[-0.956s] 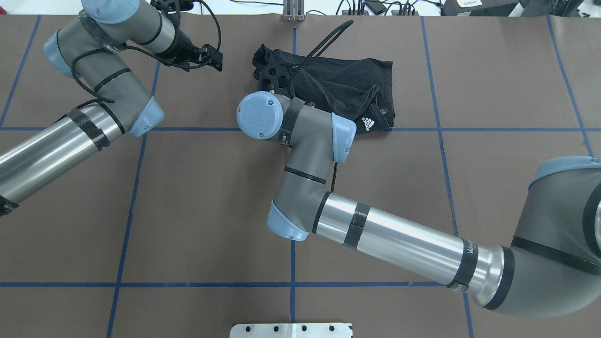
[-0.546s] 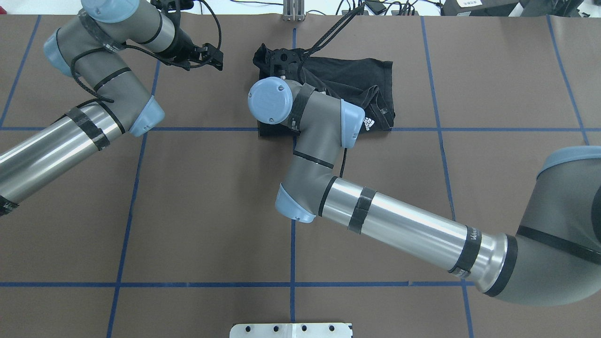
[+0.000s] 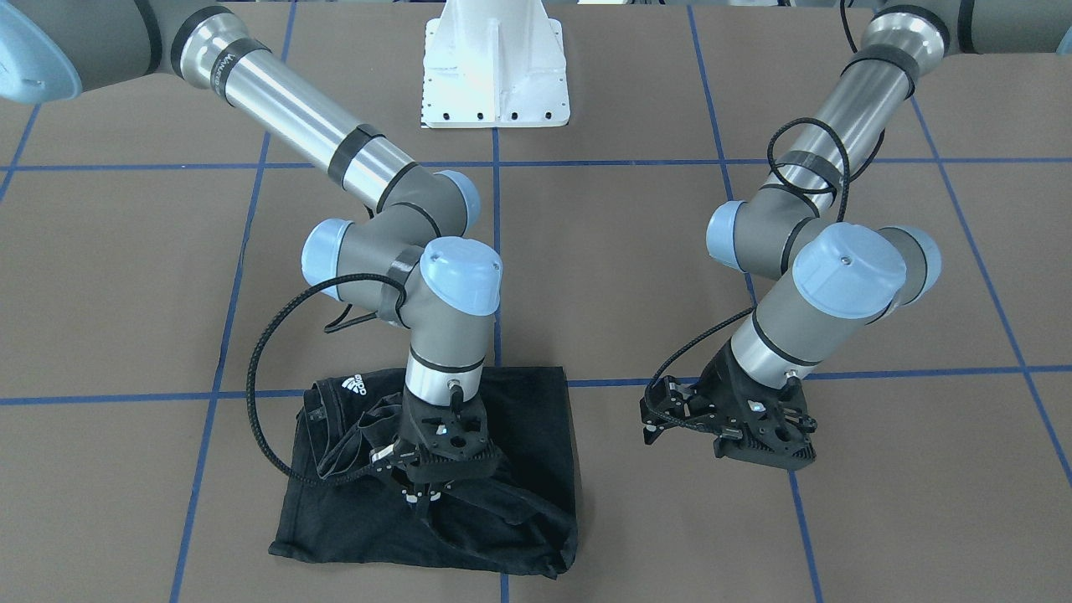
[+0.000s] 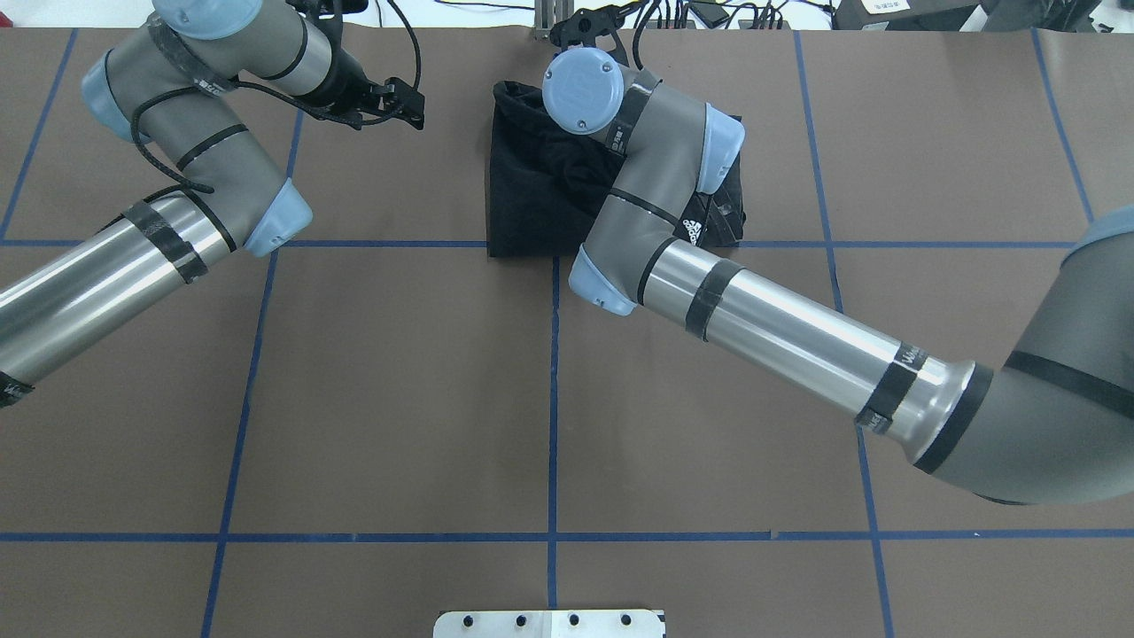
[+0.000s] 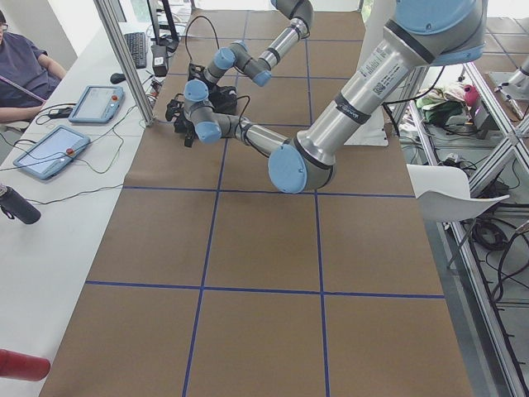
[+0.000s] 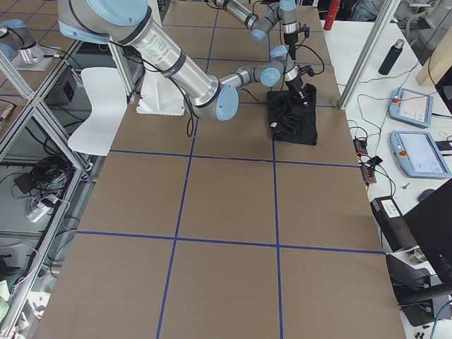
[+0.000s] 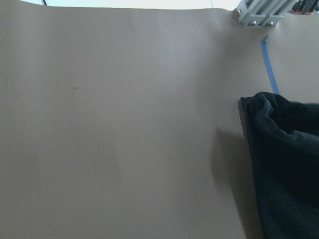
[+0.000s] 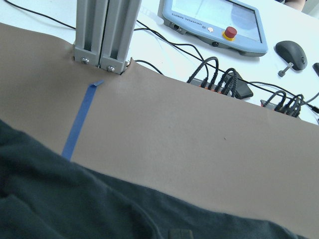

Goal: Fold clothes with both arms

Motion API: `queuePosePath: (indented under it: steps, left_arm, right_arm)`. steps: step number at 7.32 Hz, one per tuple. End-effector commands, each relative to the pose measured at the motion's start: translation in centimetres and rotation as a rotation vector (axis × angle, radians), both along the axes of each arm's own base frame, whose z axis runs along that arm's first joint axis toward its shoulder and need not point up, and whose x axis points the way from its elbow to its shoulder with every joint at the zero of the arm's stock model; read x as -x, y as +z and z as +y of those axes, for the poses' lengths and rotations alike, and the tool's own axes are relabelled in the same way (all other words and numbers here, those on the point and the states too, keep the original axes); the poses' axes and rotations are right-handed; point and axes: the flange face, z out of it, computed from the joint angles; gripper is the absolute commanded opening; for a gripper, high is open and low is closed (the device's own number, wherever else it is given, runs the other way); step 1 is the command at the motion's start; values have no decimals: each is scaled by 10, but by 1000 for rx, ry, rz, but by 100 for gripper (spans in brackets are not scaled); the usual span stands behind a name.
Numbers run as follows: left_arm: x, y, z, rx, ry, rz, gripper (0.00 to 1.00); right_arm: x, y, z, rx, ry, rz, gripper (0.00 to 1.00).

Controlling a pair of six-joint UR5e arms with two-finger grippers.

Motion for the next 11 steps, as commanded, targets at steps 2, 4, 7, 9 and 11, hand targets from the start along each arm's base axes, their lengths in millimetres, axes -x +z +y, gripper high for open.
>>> queuePosePath:
  steps: [2, 4, 7, 9, 11]
  left_arm:
    - [11, 9, 15, -5, -1, 6, 100]
    - [12, 9, 15, -6, -3, 7, 100]
    - [47, 3, 2, 2, 18, -44, 100]
    - [98, 21, 30, -45, 62, -141, 100]
    - [155, 54, 62, -97, 95, -216, 100]
  right_arm:
    - [-28, -50, -65, -6, -95, -118, 0]
    - [-26, -60, -61, 70, -162, -141, 0]
    - [-36, -75, -40, 285, -241, -154, 99]
    - [-72, -40, -10, 360, -272, -181, 99]
    - [-147, 16, 36, 373, -284, -208, 99]
